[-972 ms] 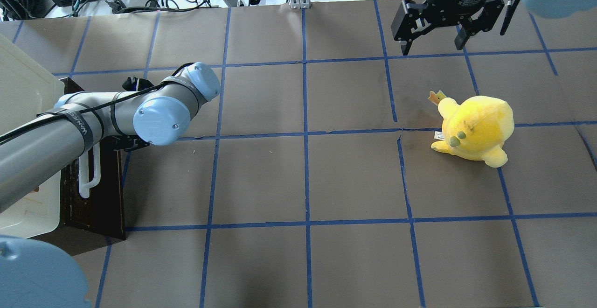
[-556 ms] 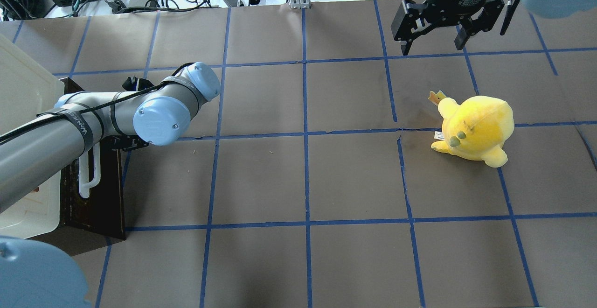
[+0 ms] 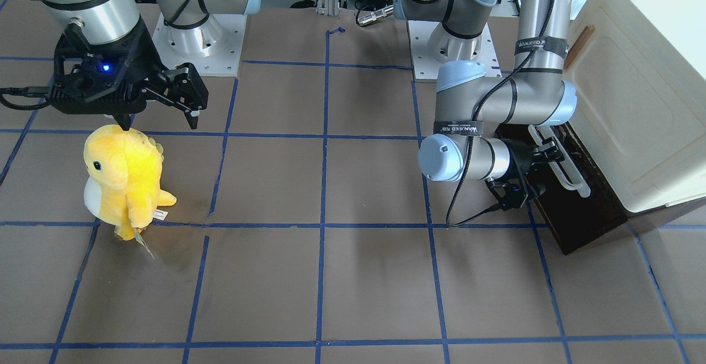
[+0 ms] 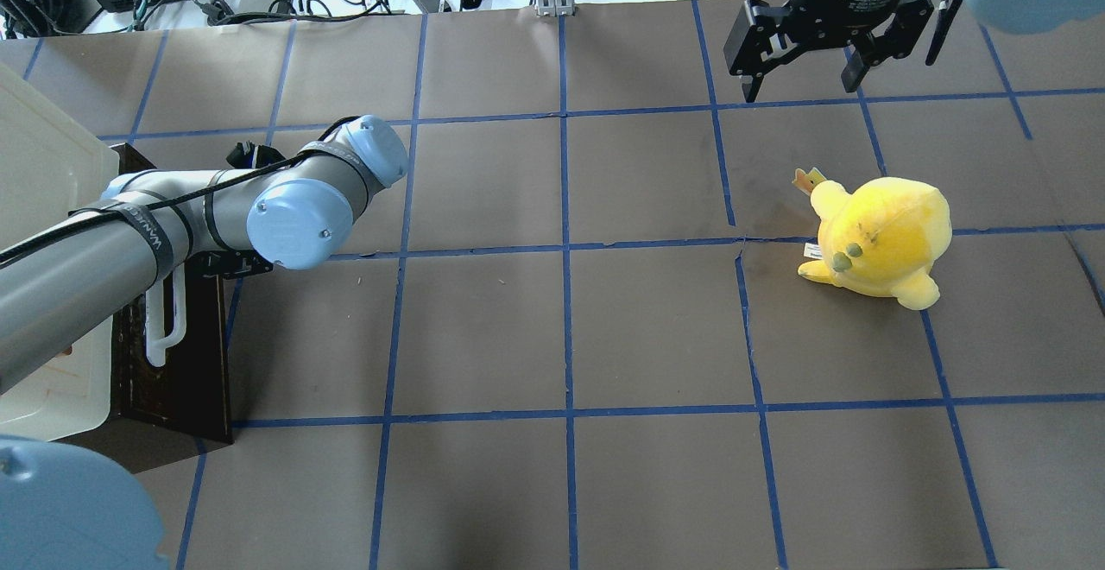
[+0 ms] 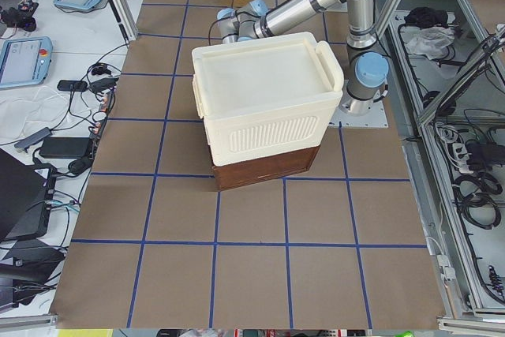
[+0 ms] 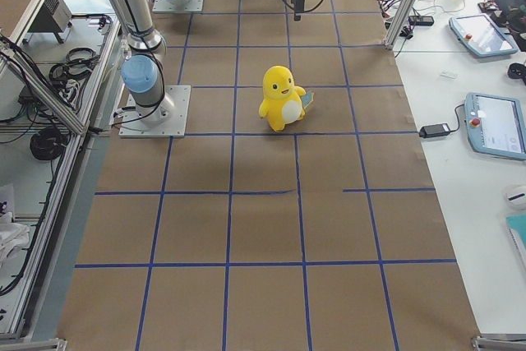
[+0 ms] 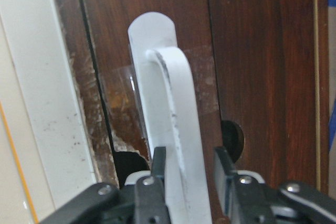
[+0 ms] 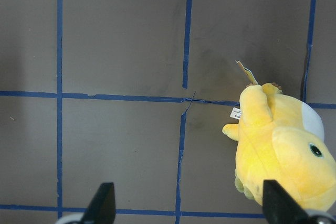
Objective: Pull drawer sideways
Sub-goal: 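Close the left gripper around the white drawer handle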
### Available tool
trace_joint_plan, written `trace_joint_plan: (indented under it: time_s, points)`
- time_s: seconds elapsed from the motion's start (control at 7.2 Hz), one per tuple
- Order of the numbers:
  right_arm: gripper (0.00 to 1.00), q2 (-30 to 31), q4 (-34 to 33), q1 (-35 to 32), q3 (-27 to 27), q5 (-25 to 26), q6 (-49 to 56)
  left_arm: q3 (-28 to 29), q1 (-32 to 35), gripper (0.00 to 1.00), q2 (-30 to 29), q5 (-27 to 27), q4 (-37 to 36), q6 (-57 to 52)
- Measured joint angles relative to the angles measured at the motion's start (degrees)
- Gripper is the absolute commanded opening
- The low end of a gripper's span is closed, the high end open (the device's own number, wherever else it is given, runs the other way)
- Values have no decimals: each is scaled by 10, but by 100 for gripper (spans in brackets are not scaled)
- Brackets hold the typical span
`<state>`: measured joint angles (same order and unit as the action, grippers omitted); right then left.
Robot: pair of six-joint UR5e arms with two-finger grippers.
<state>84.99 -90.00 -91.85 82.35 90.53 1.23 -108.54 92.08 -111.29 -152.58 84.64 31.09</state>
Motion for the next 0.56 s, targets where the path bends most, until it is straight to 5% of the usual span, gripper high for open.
trace_joint_plan:
  time_s: [0.56]
  points:
    - [100, 0, 0, 0, 0, 0, 0, 1, 0, 33, -2, 0, -1, -1]
